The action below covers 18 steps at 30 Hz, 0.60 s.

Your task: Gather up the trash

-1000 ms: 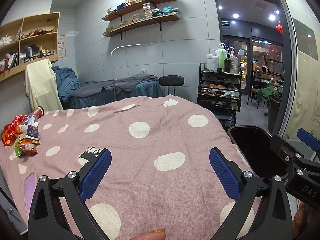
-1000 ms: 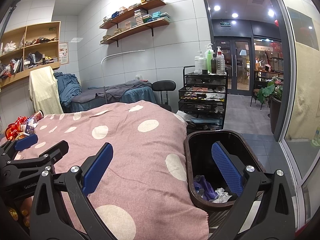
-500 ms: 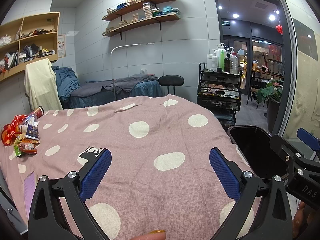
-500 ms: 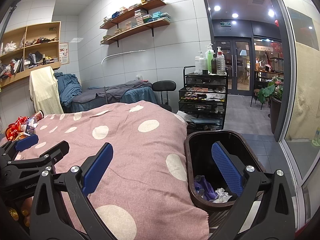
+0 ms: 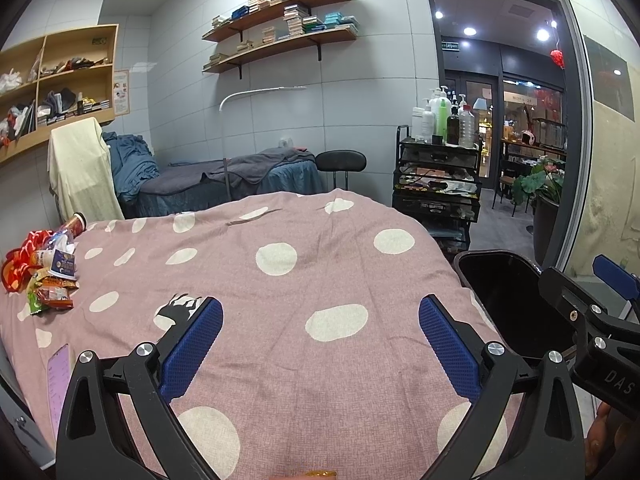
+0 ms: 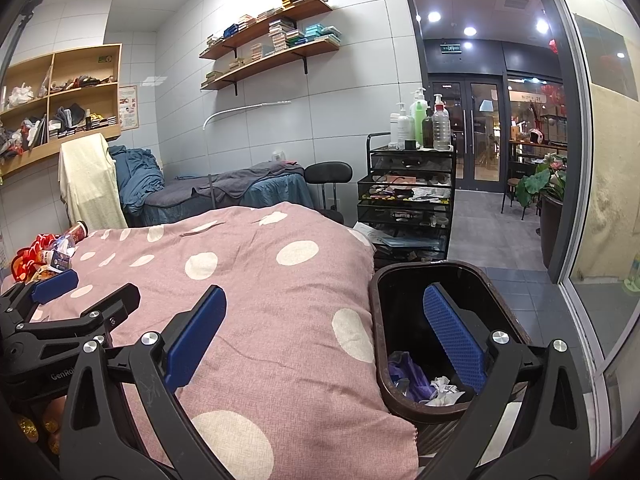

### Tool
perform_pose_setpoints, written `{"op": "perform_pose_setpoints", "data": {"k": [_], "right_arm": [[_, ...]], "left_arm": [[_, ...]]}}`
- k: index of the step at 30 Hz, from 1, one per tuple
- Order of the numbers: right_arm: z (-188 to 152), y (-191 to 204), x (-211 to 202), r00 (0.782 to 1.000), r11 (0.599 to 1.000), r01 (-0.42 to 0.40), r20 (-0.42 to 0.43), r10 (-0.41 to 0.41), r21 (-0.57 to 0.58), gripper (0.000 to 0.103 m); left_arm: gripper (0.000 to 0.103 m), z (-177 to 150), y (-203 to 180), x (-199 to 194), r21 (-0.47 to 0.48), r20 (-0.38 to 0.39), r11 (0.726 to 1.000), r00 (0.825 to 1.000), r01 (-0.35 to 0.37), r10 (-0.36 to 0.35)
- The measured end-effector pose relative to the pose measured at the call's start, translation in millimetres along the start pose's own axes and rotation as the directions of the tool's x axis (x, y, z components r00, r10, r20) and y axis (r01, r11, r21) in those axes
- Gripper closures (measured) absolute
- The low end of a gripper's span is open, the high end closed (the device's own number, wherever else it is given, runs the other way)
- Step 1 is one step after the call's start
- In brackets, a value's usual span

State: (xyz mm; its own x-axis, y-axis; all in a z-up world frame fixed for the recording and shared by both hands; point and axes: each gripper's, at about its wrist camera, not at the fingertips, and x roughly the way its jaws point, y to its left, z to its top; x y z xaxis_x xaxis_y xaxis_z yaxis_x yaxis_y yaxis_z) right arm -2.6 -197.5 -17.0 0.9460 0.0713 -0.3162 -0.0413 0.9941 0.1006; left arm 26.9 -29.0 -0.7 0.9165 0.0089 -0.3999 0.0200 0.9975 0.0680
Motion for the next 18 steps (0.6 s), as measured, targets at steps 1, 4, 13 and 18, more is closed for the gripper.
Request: {"op": "perform_pose_setpoints", "data": {"k": [1,4,13,18], "right_arm": [[0.2,0.0,0.2,1.0,1.0,0.0,-0.001,0.0,0.0,0.005],[-0.1,0.4,-0.3,1.0,1.0,0.001,-0.001,-0.001,0.0,0.005],[1.1,1.3,-1.8,1.0,1.0,-0.002,-0.002,0.002,0.003,0.006],[1.3,1.6,-1.6,1.0,1.0,-0.003,-0.002,0.003,0.003,0.005]], "left_arm": [[0.006,0.0,-0.3,-0.2,0.001,0.0,1.0,1.0,0.001,-0.001],[0.005,-0.3,-1.0,-0.2,0.002,-0.002,1.0,1.0,0.004,-0.004],[0.005,-0.4,-1.1,1.2,-0.001,-0.007,1.0,1.0,0.006,-0.006],[0.005,-2.6,1.1,3.9,-0.005,-0.015,1.0,1.0,0.006,-0.006]]}}
